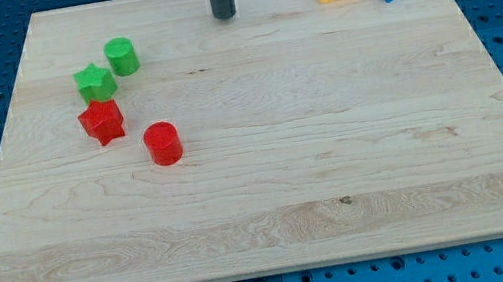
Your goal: Push the yellow hexagon towards the center right
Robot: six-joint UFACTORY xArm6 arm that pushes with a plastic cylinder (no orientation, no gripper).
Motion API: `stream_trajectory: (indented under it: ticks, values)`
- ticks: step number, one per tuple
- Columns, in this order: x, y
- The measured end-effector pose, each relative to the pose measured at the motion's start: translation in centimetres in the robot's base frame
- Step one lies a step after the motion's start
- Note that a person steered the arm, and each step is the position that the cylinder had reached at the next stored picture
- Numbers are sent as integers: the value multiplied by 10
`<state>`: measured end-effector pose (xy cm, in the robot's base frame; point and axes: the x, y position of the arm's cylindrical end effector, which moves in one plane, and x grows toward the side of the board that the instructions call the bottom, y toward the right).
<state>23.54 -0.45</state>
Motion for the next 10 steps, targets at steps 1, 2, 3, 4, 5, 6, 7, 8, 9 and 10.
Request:
stream_trajectory:
  ticks: [1, 2, 3, 4, 5, 6, 7, 8, 9, 10]
  values:
    - [-41, 43]
    - [-43, 70]
    - [-41, 90]
    - [-44, 115]
    - [-43, 139]
    - [-44, 175]
    - [-40, 181]
    - [-27, 181]
    - [-11, 181]
    - [6, 192]
